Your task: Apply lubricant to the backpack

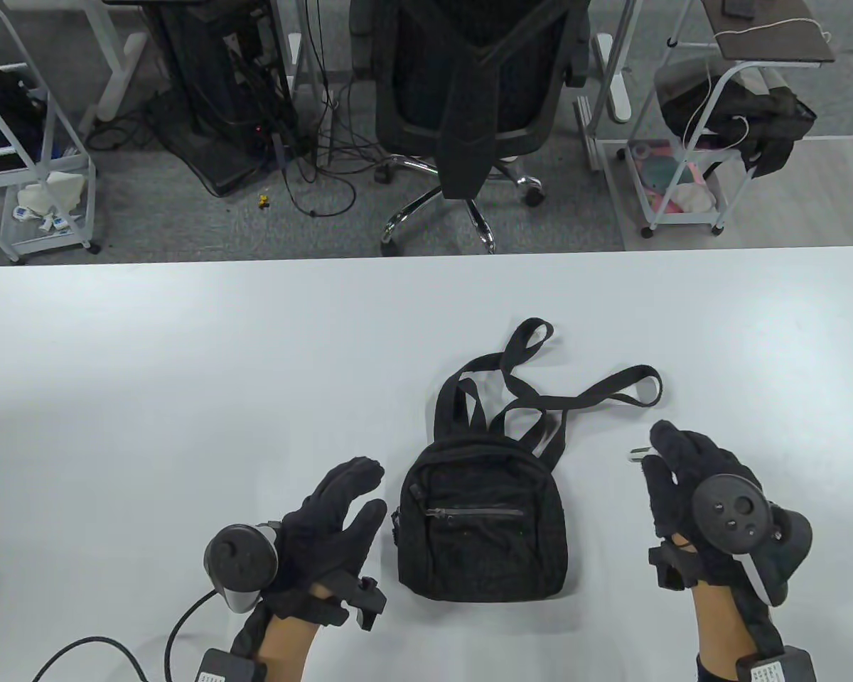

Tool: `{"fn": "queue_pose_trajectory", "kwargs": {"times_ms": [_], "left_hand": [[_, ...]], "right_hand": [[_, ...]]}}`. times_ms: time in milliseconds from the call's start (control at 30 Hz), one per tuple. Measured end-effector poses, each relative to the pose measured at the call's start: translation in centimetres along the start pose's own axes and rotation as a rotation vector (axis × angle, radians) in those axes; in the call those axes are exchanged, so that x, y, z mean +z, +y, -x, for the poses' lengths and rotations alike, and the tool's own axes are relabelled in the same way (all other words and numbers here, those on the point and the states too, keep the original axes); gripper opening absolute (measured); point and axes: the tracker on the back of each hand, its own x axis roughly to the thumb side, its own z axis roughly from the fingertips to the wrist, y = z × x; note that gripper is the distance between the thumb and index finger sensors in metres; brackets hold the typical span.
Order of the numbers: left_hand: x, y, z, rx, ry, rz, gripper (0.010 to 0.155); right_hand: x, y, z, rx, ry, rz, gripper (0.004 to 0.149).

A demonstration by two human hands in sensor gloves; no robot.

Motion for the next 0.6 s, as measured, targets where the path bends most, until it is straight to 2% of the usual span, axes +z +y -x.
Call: {"fn": "queue_pose_trajectory", "kwargs": {"times_ms": [100,267,433,600], "left_hand": [[0.0,0.4,0.6,0.050,0.036,-0.013,0.061],[-0.1,1.0,1.1,0.050,0.054,-0.025,0.061],[-0.1,1.2,1.5,0.149,0.098,-0.031,0.060],[-0.1,1.4,1.5,0.134,0.096,-0.038,0.060]], "right_hand": [[-1.5,1.5,2.6,0.077,0.182,-0.044,0.046],[-2.9,2.1,6.3,0.077,0.395,-0.088,0.046],[-3.3,2.7,8.9,0.066,0.519,-0.130,0.045],[-3.3,4.0,9.9,0.082,0.556,-0.186,0.046]]}}
